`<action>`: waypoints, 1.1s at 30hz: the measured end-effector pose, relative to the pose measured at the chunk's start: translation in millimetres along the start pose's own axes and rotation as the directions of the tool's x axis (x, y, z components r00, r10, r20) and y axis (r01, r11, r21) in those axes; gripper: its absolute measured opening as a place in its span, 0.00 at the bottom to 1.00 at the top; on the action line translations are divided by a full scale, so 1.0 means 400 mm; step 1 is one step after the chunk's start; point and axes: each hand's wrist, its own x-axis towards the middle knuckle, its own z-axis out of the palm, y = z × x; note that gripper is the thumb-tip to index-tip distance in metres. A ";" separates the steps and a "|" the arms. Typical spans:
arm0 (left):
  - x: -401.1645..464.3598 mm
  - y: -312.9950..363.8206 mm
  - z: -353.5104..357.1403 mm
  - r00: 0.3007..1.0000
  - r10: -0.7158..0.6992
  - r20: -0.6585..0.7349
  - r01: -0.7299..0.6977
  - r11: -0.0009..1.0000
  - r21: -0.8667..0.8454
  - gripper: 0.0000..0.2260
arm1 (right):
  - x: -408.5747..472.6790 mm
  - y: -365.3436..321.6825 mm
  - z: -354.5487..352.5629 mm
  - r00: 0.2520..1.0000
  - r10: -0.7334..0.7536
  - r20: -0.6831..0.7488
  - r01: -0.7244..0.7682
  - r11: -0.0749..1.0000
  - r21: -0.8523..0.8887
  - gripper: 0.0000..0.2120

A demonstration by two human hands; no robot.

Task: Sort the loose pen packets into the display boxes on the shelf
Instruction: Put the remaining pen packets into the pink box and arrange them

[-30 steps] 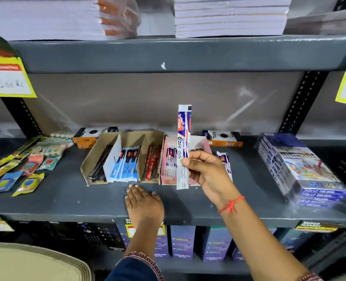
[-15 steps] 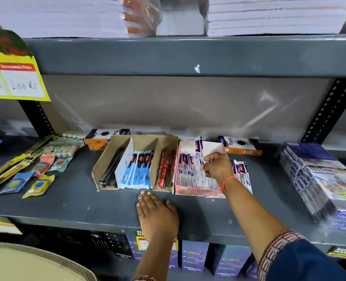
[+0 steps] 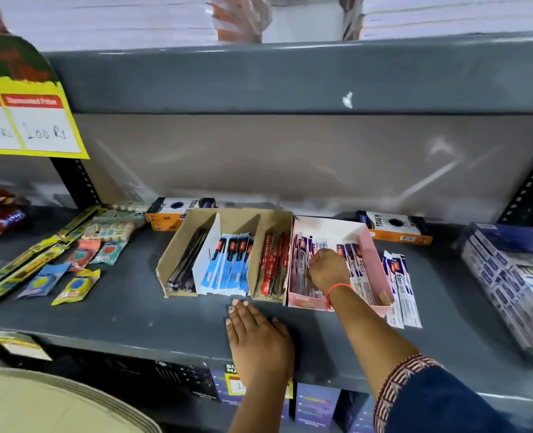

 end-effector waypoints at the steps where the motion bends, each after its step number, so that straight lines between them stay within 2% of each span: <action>1: -0.002 0.000 0.000 1.000 0.001 0.001 -0.001 1.000 0.001 0.29 | -0.005 0.001 -0.002 1.000 -0.003 -0.004 0.003 1.000 -0.005 0.09; 3: -0.003 -0.002 -0.001 1.000 0.003 0.002 -0.003 1.000 0.004 0.28 | -0.008 0.003 -0.007 1.000 -0.022 -0.001 0.022 1.000 0.007 0.09; 6: -0.005 -0.002 -0.003 1.000 0.008 0.010 -0.009 0.999 0.031 0.28 | -0.006 0.008 -0.053 0.997 -0.071 -0.030 0.072 0.997 0.023 0.13; 9: -0.004 -0.001 -0.004 1.000 0.007 0.021 -0.007 0.999 0.036 0.28 | -0.009 0.036 -0.141 0.976 -0.029 -0.215 0.069 0.980 0.184 0.09; 11: -0.003 -0.001 -0.003 1.000 0.009 0.024 -0.010 0.999 0.040 0.28 | -0.015 0.089 -0.207 0.942 0.057 -0.330 0.011 0.979 0.202 0.10; 12: -0.002 0.000 -0.002 1.000 0.009 0.022 -0.010 0.999 0.042 0.28 | -0.018 0.126 -0.234 0.936 0.101 -0.336 -0.038 0.981 0.188 0.10; 15: 0.001 -0.003 0.002 1.000 -0.001 0.020 0.000 0.999 0.041 0.28 | -0.034 0.232 -0.281 0.935 0.246 -0.254 -0.237 0.969 0.067 0.12; 17: 0.004 -0.003 0.006 1.000 -0.007 0.009 0.007 0.999 0.042 0.28 | -0.050 0.280 -0.291 0.934 0.303 -0.192 -0.316 0.948 -0.042 0.17; 21: 0.004 -0.004 0.008 1.000 -0.011 0.002 0.011 0.999 0.039 0.28 | -0.053 0.298 -0.293 0.942 0.297 -0.154 -0.313 0.945 -0.092 0.20; 28: 0.003 0.001 0.000 1.000 -0.013 0.018 0.012 0.999 0.053 0.28 | -0.043 0.265 -0.261 0.954 0.230 -0.190 -0.267 0.943 -0.197 0.16; 33: 0.000 -0.001 -0.002 1.000 -0.008 0.018 0.007 0.999 0.049 0.28 | -0.010 0.266 -0.272 0.953 0.252 -0.171 -0.278 0.948 -0.154 0.16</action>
